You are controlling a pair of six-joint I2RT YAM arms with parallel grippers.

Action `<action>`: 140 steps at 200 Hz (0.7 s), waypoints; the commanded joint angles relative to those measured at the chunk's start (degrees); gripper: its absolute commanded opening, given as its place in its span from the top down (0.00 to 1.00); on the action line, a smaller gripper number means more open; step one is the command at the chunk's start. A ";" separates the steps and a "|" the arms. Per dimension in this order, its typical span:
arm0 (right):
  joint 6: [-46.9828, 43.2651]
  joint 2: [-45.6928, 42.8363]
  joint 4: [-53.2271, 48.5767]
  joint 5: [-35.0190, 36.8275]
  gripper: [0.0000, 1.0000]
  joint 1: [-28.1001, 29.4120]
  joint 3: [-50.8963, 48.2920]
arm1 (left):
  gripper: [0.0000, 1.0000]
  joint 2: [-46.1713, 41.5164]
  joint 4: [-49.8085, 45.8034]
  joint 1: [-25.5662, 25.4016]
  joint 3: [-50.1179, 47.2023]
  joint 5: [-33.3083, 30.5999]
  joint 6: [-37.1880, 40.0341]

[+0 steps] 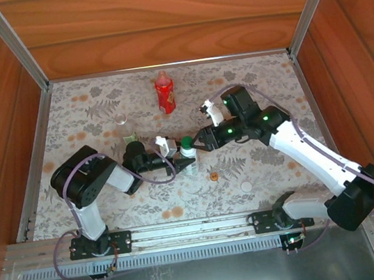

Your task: Screw on the bottle caps

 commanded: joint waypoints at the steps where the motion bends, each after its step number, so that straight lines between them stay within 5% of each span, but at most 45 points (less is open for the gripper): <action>1: -21.96 -4.21 -0.94 -1.07 0.27 0.40 0.16 | 0.42 -4.01 -2.73 0.27 1.87 7.09 -3.72; 25: -34.90 -8.53 6.54 -2.10 0.23 0.36 -4.45 | 0.42 -7.37 -6.14 0.30 2.43 11.58 -5.10; 54: -43.21 -5.66 3.38 -8.76 0.21 0.37 0.08 | 0.42 -10.12 -9.08 0.17 3.07 14.23 -5.94; 140: -48.94 5.21 -3.23 -17.52 0.28 1.61 9.19 | 0.42 -12.47 -10.23 0.07 3.82 15.97 -7.22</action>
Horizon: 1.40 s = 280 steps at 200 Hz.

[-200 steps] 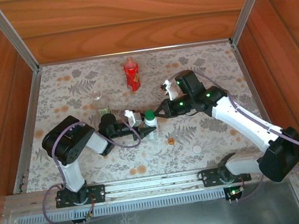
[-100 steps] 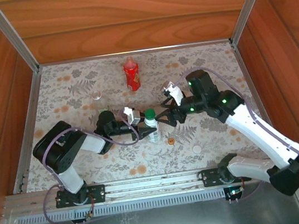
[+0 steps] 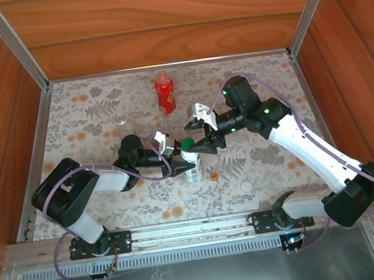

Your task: Screw on the bottle caps

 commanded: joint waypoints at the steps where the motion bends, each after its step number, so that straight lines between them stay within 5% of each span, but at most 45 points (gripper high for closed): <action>1: -3.20 1.39 -2.50 -4.23 0.28 1.05 1.95 | 0.42 -1.82 -0.22 0.07 1.22 2.13 -0.89; 131: -2.90 4.88 -4.68 -3.60 0.62 1.24 3.09 | 0.42 -3.26 -1.37 0.12 0.93 1.80 -0.56; 170: -0.57 4.90 -4.93 -0.58 0.64 1.28 2.44 | 0.42 -4.18 -1.62 0.09 1.02 -4.42 0.79; 215: 17.01 5.14 -0.19 22.98 0.65 1.85 0.55 | 0.42 -5.43 -4.15 0.10 2.69 -19.27 4.75; 280: 44.42 6.00 -2.57 49.30 0.67 8.80 -1.80 | 0.43 -3.55 -6.02 -0.32 6.73 -28.32 5.97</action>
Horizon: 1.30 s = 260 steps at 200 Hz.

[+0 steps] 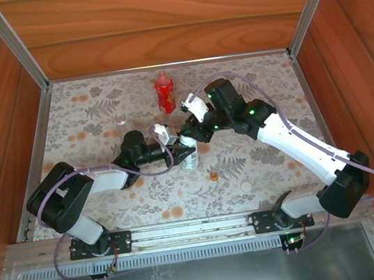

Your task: Screw on the bottle caps

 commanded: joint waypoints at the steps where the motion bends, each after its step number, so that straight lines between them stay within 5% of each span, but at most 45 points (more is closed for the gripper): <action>1: 16.52 2.13 -8.18 18.16 0.67 2.83 -2.30 | 0.43 -0.66 5.87 -0.06 3.84 -6.88 0.94; 44: 20.45 2.30 -9.23 23.13 0.61 4.05 0.08 | 0.43 -1.09 4.96 -0.16 2.80 -7.49 1.68; 78: 5.95 -5.18 -0.44 6.77 0.46 4.03 -3.42 | 0.43 -2.89 2.92 0.19 -0.40 -4.75 3.31; 119: -8.22 -15.80 5.85 -6.71 0.36 3.45 -10.60 | 0.43 -5.72 1.44 0.43 -4.03 11.77 5.84; 156: -14.64 -16.07 3.70 -18.95 0.34 3.29 -9.38 | 0.43 -8.39 0.23 0.39 -4.77 18.44 4.77; 219: -16.28 -9.23 2.68 -21.23 0.35 3.28 -4.65 | 0.43 -10.02 -0.41 0.37 -4.10 22.97 3.54; 260: -16.15 -8.24 1.53 -21.83 0.49 3.27 -4.35 | 0.43 -11.09 -1.02 0.39 -4.85 22.39 4.04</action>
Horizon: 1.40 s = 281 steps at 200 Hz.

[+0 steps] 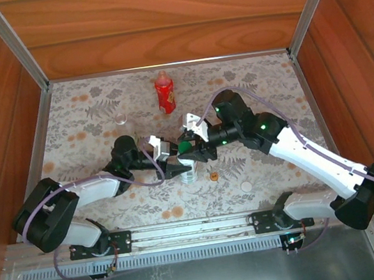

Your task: Screw on the bottle caps

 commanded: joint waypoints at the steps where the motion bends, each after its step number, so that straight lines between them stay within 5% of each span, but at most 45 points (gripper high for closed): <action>1: -1.00 0.04 -1.46 -2.19 0.49 -0.45 1.49 | 0.43 -1.38 -0.43 0.15 -0.20 1.94 0.05; 45: 3.13 0.00 1.24 2.97 0.61 -0.45 0.66 | 0.43 -0.62 -0.85 0.14 -0.15 -7.15 1.97; 113: 29.72 6.12 10.09 35.61 0.69 0.22 -1.55 | 0.43 4.19 -0.77 -0.95 3.93 -41.20 4.50; 153: 33.11 9.21 6.75 48.67 0.67 1.63 0.28 | 0.43 6.21 -0.77 -1.87 5.14 -45.22 5.39; 189: 18.42 4.65 7.14 35.90 0.52 1.49 0.23 | 0.43 3.74 -0.85 -1.82 1.22 -41.18 7.39; 217: 7.51 -2.64 7.83 28.48 0.36 0.77 -4.23 | 0.43 0.94 -1.39 -1.66 -2.53 -30.56 11.01; 281: -0.99 -10.20 2.68 1.27 0.35 -1.41 -5.15 | 0.43 -1.57 -5.41 -1.57 -2.06 -10.26 10.04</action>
